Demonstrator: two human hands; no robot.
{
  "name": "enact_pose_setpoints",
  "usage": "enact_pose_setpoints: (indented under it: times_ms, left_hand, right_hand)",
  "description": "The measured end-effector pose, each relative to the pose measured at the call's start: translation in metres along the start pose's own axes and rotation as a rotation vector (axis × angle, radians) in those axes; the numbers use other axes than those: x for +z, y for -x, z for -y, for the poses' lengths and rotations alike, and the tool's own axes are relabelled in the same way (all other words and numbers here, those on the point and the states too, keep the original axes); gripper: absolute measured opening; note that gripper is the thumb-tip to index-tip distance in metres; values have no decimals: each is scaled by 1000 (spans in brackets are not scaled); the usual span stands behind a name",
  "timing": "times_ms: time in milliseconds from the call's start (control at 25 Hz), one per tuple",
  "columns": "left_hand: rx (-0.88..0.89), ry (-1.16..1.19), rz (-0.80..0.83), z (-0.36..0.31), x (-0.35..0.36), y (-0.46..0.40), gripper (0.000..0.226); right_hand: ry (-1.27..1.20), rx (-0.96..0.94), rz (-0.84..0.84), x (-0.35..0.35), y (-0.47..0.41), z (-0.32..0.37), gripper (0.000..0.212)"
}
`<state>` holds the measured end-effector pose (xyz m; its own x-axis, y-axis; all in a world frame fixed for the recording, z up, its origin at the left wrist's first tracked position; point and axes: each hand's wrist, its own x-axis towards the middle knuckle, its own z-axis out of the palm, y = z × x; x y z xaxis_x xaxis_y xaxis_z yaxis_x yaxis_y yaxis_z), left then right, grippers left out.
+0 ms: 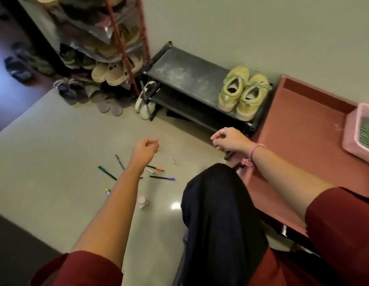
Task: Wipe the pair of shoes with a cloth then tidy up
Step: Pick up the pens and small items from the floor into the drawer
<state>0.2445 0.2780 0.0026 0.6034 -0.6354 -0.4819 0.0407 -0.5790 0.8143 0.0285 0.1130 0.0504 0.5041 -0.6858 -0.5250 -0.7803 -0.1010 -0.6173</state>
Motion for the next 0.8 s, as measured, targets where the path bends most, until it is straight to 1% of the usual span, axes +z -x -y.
enact_pose_setpoints:
  times_ms: [80,160,320,480,640,720,800]
  left_hand:
    - [-100,29,-72,33,-19,-20,24]
    - [-197,35,-108,68,-25,-37,23]
    - [-394,28,-143,138,-18,-72,28]
    - [-522,80,-189,197,8,-97,33]
    - [-682,213,-205,241,44,-119,39]
    - [-723,245,-225,261,64,-134,39]
    - [-735,249,-222,273,83,-146,38]
  right_hand:
    - [131,-90,118,23,-38,21,13]
    - [256,-140,236,48,-73,32,14]
    - [397,-151,441,102,-131,27,13]
    - [551,-226,563,147,-178,-2,33]
    - [680,-269,667,184,-226,-43,56]
    - [747,-293,725,203,-251,-64,63]
    - [793,-315,743,220,-269,-78,69]
